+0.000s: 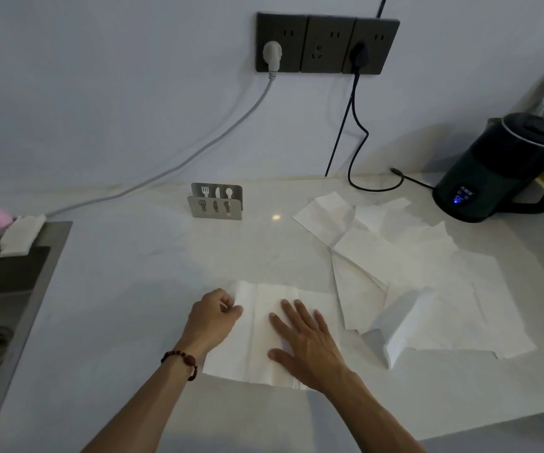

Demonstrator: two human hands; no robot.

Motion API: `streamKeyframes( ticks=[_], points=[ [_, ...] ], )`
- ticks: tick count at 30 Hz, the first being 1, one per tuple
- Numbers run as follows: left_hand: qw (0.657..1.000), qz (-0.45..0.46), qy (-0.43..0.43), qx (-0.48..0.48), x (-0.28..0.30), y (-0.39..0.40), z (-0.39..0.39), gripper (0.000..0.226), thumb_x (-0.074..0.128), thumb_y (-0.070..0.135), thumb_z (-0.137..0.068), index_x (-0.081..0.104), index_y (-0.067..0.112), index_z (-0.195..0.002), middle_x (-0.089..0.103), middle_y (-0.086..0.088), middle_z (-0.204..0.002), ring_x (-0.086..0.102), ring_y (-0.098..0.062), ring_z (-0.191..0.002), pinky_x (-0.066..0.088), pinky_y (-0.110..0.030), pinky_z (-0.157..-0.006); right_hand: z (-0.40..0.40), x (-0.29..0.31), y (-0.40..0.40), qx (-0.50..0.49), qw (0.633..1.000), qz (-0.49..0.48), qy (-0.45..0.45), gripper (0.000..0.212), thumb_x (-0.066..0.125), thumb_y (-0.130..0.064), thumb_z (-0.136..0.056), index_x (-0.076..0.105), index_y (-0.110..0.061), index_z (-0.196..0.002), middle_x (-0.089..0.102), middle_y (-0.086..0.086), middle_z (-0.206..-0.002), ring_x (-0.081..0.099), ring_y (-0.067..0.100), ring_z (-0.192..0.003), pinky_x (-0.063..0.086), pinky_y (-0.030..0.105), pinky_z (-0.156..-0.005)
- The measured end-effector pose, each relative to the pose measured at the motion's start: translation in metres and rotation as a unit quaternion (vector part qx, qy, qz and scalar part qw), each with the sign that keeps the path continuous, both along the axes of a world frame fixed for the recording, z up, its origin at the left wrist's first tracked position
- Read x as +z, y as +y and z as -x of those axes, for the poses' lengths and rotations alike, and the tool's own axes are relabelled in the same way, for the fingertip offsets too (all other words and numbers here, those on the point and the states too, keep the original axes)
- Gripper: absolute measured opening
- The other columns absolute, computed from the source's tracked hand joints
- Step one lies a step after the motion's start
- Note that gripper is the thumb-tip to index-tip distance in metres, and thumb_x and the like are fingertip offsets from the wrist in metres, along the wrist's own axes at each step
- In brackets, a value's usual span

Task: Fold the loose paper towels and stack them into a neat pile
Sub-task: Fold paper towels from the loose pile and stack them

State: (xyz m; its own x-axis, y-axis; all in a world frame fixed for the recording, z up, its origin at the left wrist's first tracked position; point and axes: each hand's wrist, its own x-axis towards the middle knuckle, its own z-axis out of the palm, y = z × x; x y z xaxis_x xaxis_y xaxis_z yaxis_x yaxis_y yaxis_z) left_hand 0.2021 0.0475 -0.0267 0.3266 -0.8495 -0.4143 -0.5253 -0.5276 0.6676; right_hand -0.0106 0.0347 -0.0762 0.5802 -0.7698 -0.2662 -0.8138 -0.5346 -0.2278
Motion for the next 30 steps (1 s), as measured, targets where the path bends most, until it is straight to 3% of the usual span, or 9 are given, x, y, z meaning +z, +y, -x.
streamKeyframes(
  ticks=[4, 7, 11, 14, 17, 20, 22, 25, 30],
  points=[
    [0.984, 0.005, 0.176, -0.033, 0.029, -0.005, 0.017, 0.019, 0.066, 0.032, -0.089, 0.056, 0.016, -0.094, 0.070, -0.005, -0.085, 0.066, -0.016, -0.070, 0.049, -0.026, -0.064, 0.000, -0.003, 0.002, -0.006, 1.000, -0.002, 0.009, 0.076, 0.019, -0.068, -0.086, 0.015, -0.032, -0.153, -0.003, -0.001, -0.163, -0.005, 0.025, -0.150, -0.012, 0.043, -0.114],
    [0.958, 0.030, 0.284, -0.006, 0.033, -0.004, 0.023, 0.013, 0.055, 0.026, -0.097, 0.054, 0.013, -0.099, 0.073, -0.008, -0.091, 0.073, -0.026, -0.069, 0.055, -0.032, -0.064, -0.002, -0.002, 0.002, 0.004, 0.999, 0.013, 0.031, 0.068, 0.031, -0.065, -0.089, 0.030, -0.031, -0.148, 0.016, 0.002, -0.161, 0.016, 0.028, -0.148, 0.013, 0.054, -0.117],
    [0.993, 0.098, 0.035, -0.058, 0.002, 0.007, 0.010, 0.007, 0.056, 0.019, -0.094, 0.061, 0.023, -0.092, 0.068, 0.005, -0.095, 0.066, -0.012, -0.084, 0.055, -0.026, -0.076, -0.001, 0.004, 0.001, -0.006, 1.000, -0.008, 0.025, 0.072, 0.022, -0.067, -0.088, 0.013, -0.035, -0.153, -0.008, -0.003, -0.161, -0.010, 0.023, -0.149, -0.014, 0.043, -0.112],
    [0.983, 0.109, -0.108, -0.103, -0.017, 0.019, 0.008, 0.028, 0.060, 0.032, -0.092, 0.055, 0.022, -0.118, 0.054, 0.008, -0.120, 0.058, -0.011, -0.100, 0.051, -0.022, -0.080, -0.003, 0.007, 0.004, -0.006, 0.999, 0.002, 0.043, 0.065, 0.032, -0.066, -0.088, 0.034, -0.035, -0.146, 0.023, 0.005, -0.159, 0.023, 0.030, -0.146, 0.010, 0.049, -0.112],
    [0.992, 0.107, -0.052, 0.035, -0.013, 0.024, 0.010, 0.057, 0.065, 0.045, -0.086, 0.041, 0.019, -0.131, 0.048, 0.002, -0.123, 0.057, -0.017, -0.099, 0.051, -0.029, -0.079, -0.006, 0.004, 0.005, -0.011, 0.999, 0.048, 0.013, 0.053, 0.055, -0.062, -0.080, 0.058, -0.035, -0.125, 0.053, 0.007, -0.141, 0.047, 0.030, -0.133, 0.033, 0.049, -0.106],
    [0.996, 0.043, 0.010, 0.072, -0.013, 0.022, 0.006, 0.076, 0.073, 0.031, -0.082, 0.026, 0.019, -0.141, 0.058, 0.002, -0.105, 0.059, -0.018, -0.090, 0.049, -0.029, -0.076, -0.013, 0.012, 0.006, 0.010, 0.998, 0.054, -0.023, 0.042, 0.078, -0.041, -0.070, 0.070, -0.030, -0.110, 0.064, 0.005, -0.124, 0.059, 0.030, -0.118, 0.050, 0.043, -0.093],
    [0.993, 0.007, 0.062, 0.099, -0.013, 0.017, 0.001, 0.056, 0.072, 0.016, -0.082, 0.042, 0.015, -0.130, 0.065, 0.001, -0.094, 0.061, -0.013, -0.078, 0.051, -0.027, -0.069, -0.019, 0.020, 0.008, 0.029, 0.998, 0.040, -0.041, 0.040, 0.072, -0.025, -0.079, 0.066, -0.026, -0.119, 0.060, 0.004, -0.121, 0.057, 0.028, -0.109, 0.049, 0.037, -0.086],
    [0.979, 0.001, 0.170, 0.117, -0.010, 0.015, -0.005, 0.013, 0.068, 0.004, -0.082, 0.067, 0.016, -0.089, 0.075, -0.004, -0.091, 0.070, -0.019, -0.080, 0.059, -0.036, -0.074, -0.023, 0.024, 0.009, 0.033, 0.998, 0.014, -0.049, 0.043, 0.055, -0.019, -0.092, 0.053, -0.025, -0.135, 0.050, 0.004, -0.124, 0.050, 0.026, -0.108, 0.044, 0.035, -0.089],
    [0.961, 0.011, 0.275, 0.035, 0.003, 0.008, 0.004, 0.013, 0.064, 0.006, -0.088, 0.074, 0.011, -0.095, 0.077, -0.001, -0.089, 0.073, -0.020, -0.084, 0.060, -0.041, -0.078, -0.025, 0.026, 0.007, 0.003, 0.999, -0.031, -0.020, 0.049, 0.051, -0.028, -0.096, 0.041, -0.030, -0.144, 0.044, 0.003, -0.124, 0.051, 0.024, -0.107, 0.046, 0.032, -0.093]
  ],
)
